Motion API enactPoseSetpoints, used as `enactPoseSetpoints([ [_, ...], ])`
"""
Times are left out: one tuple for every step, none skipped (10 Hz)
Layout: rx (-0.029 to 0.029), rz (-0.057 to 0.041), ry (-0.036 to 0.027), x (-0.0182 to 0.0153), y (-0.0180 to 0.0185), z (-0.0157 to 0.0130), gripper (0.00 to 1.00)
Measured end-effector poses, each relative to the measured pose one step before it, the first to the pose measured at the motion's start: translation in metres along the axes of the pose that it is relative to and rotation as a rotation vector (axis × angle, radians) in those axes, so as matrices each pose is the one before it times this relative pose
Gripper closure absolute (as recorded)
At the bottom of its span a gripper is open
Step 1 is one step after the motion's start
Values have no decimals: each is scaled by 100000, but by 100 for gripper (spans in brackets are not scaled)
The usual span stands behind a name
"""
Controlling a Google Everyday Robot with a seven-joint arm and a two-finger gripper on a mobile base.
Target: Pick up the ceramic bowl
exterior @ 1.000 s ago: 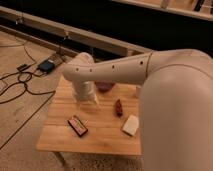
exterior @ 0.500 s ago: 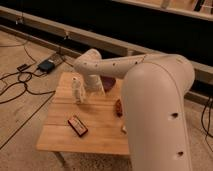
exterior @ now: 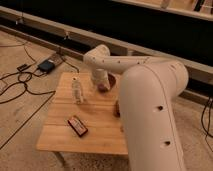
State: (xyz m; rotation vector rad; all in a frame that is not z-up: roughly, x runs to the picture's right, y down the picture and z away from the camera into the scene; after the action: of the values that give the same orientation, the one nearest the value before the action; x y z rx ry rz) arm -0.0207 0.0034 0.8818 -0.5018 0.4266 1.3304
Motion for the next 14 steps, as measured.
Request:
enactPoseSetpoints([
  [-673, -595, -295, -584, -393, 418, 35],
  [-438, -487, -311, -515, -277, 272, 35],
  [-353, 228, -202, -556, -541, 408, 35],
  [-122, 850, 40, -376, -506, 328, 35],
  [109, 693, 79, -260, -402, 215, 35],
  [495, 1320, 103, -599, -748, 445, 35],
  [418, 1026, 88, -367, -468, 309, 35],
  [781, 1242, 280, -337, -596, 366, 35],
  [878, 1311, 210, -371, -622, 426, 35],
  [495, 1173, 227, -177, -375, 232, 35],
  [950, 2109, 272, -302, -698, 335, 35],
  [598, 1653, -76, -280, -509, 165, 35],
  [298, 1995, -236, -329, -458, 90, 35],
  [18, 2020, -34, -240, -381, 138, 35],
])
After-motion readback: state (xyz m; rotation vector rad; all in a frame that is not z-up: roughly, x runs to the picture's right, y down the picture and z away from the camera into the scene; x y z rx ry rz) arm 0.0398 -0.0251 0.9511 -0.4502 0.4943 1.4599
